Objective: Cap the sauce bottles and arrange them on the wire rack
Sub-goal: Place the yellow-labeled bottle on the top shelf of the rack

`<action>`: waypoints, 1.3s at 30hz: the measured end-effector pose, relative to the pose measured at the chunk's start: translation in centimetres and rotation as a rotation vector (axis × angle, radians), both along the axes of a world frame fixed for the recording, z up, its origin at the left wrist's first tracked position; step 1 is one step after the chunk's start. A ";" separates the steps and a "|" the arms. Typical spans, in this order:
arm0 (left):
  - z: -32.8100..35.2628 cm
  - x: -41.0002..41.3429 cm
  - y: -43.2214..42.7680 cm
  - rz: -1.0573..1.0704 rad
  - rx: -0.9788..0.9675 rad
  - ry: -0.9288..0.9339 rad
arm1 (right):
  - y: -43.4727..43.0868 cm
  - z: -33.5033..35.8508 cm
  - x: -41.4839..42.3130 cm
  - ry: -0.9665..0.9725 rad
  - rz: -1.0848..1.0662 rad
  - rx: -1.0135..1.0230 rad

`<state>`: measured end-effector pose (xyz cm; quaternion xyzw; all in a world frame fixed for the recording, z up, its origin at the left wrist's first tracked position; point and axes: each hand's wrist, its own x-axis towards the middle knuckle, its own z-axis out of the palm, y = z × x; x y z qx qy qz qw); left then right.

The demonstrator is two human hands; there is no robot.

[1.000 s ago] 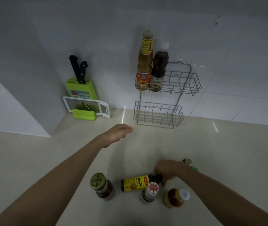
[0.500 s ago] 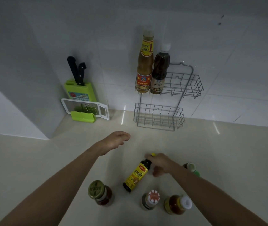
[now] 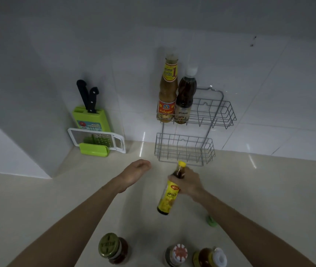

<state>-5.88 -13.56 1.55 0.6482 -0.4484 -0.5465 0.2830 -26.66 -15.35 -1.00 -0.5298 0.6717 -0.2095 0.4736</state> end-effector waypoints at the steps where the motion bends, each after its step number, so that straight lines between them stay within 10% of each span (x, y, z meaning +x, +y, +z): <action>1: 0.3 -0.2 -0.6 0.029 -0.030 0.000 | -0.9 1.7 -0.6 -0.021 -0.009 -0.077; 13: 11.1 -4.2 -8.3 0.210 -0.437 0.137 | -9.4 22.4 -3.8 0.107 -0.298 -1.034; 30: 13.2 -5.6 -8.4 0.121 -0.410 0.258 | -13.1 17.1 -5.0 0.118 0.256 -0.676; 39: 13.1 -5.6 -8.5 0.075 -0.374 0.229 | -13.2 15.6 -4.8 0.038 0.207 -0.596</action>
